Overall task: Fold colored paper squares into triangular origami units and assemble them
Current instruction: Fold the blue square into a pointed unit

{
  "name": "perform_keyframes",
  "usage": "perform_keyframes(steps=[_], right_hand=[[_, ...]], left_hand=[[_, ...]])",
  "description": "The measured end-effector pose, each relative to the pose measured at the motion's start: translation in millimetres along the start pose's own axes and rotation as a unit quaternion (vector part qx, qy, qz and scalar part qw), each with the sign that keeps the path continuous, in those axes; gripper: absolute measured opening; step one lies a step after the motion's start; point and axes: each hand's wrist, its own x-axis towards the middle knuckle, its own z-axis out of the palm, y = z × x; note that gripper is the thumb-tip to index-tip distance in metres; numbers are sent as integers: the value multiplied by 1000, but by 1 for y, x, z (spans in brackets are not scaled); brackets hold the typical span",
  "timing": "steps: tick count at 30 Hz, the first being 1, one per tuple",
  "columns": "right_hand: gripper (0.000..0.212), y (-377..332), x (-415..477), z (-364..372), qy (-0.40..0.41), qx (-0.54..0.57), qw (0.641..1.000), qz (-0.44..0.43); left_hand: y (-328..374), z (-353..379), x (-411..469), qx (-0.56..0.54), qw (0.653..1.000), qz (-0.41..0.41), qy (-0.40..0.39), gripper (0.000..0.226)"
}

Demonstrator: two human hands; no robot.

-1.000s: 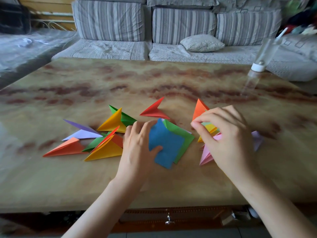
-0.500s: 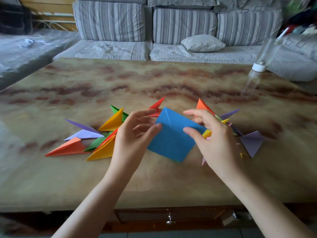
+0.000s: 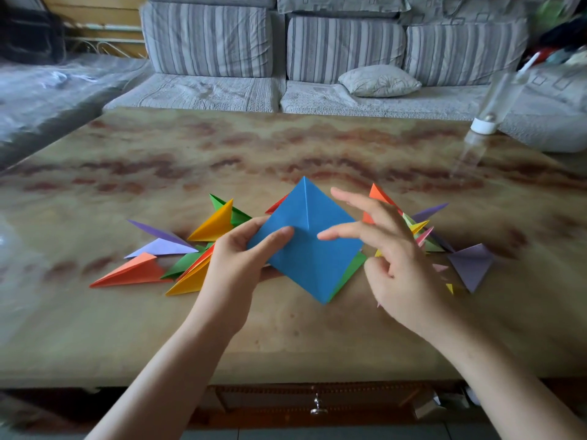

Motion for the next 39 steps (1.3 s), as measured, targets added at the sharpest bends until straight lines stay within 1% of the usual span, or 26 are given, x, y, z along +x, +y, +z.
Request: perform_keyframes(steps=[1,2,4,6,9,11,14,17,19,21,24,30,36,39], right_hand=[[65,2,-1,1,-29,-33,999,-17],[61,3,-2,2,-50,-57,997,-30],[42,6,-3,4,-54,-64,996,-32],[27,4,-1,4,-25,-26,999,-11],[26,2,2,2,37,-3,999,13],[23,0,4,0,51,28,996,63],[17,-5,5,-2,53,143,978,143],[13,-5,5,0,89,196,961,174],[12,-5,5,1,104,228,950,189],[19,-7,5,1,108,262,939,197],[30,-9,6,0,110,282,928,217],[32,-12,7,-1,106,327,909,237],[32,-15,8,-1,115,356,896,239],[31,-16,9,-1,122,358,895,235]], left_hand=[[1,-1,0,-6,1000,-3,1,16],[1,-2,0,-11,1000,-5,2,16],[2,-2,0,-14,1000,-8,-1,17],[2,-1,-1,-8,1000,-11,-10,20],[5,3,-3,-3,999,-22,-34,19],[7,6,-5,-7,998,-30,-51,21],[9,10,-8,-17,998,-35,-58,26],[11,13,-12,-11,997,-36,-66,44],[12,14,-14,12,997,-20,-72,47],[11,15,-14,42,997,3,-66,42],[7,14,-13,62,996,25,-50,35],[5,12,-12,56,997,41,-23,36],[5,12,-13,20,999,34,0,30],[6,11,-13,8,999,34,-2,25]])
